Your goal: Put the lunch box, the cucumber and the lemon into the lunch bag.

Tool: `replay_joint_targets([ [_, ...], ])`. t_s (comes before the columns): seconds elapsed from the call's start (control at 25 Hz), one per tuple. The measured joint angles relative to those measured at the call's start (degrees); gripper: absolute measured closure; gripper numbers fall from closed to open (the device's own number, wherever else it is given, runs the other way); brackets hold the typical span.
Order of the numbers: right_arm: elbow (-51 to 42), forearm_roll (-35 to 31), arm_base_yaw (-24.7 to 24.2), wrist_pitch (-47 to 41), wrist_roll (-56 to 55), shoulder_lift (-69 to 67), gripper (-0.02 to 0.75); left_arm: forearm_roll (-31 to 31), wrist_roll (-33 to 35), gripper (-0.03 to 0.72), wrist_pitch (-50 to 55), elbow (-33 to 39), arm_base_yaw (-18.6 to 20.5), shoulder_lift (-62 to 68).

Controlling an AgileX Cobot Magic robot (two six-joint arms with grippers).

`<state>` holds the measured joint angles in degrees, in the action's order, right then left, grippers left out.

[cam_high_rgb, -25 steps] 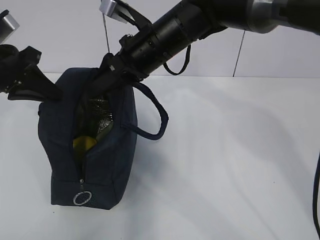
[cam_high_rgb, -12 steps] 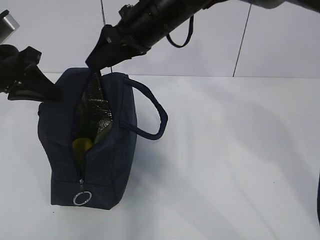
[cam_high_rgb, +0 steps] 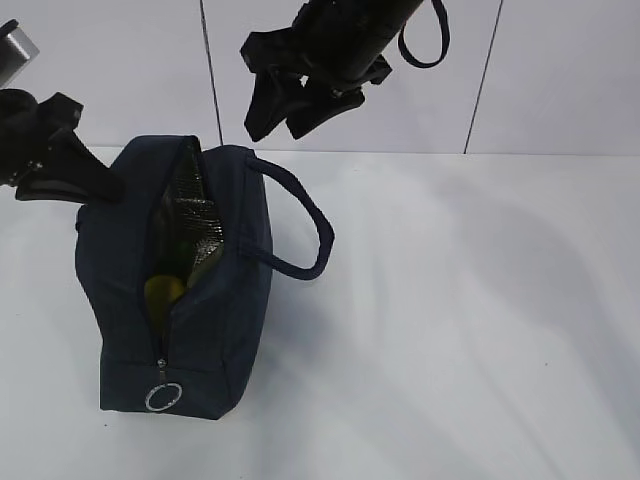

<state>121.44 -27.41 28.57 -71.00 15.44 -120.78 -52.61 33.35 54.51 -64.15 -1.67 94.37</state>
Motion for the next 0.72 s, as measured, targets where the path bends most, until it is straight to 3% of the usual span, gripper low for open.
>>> replay_joint_targets([
  [0.28, -1.65, 1.98, 0.00, -0.11, -3.75, 0.00, 0.361, 0.09, 0.10, 0.679, 0.00, 0.00, 0.00, 0.00],
  [0.48, -5.78, -4.13, 0.00, -0.11, -4.16, 0.00, 0.367, 0.09, 0.10, 0.679, 0.00, 0.00, 0.00, 0.00],
  [0.72, -6.17, -6.90, 0.24, -0.11, -4.27, 0.00, 0.368, 0.09, 0.10, 0.679, 0.00, 0.00, 0.00, 0.00],
])
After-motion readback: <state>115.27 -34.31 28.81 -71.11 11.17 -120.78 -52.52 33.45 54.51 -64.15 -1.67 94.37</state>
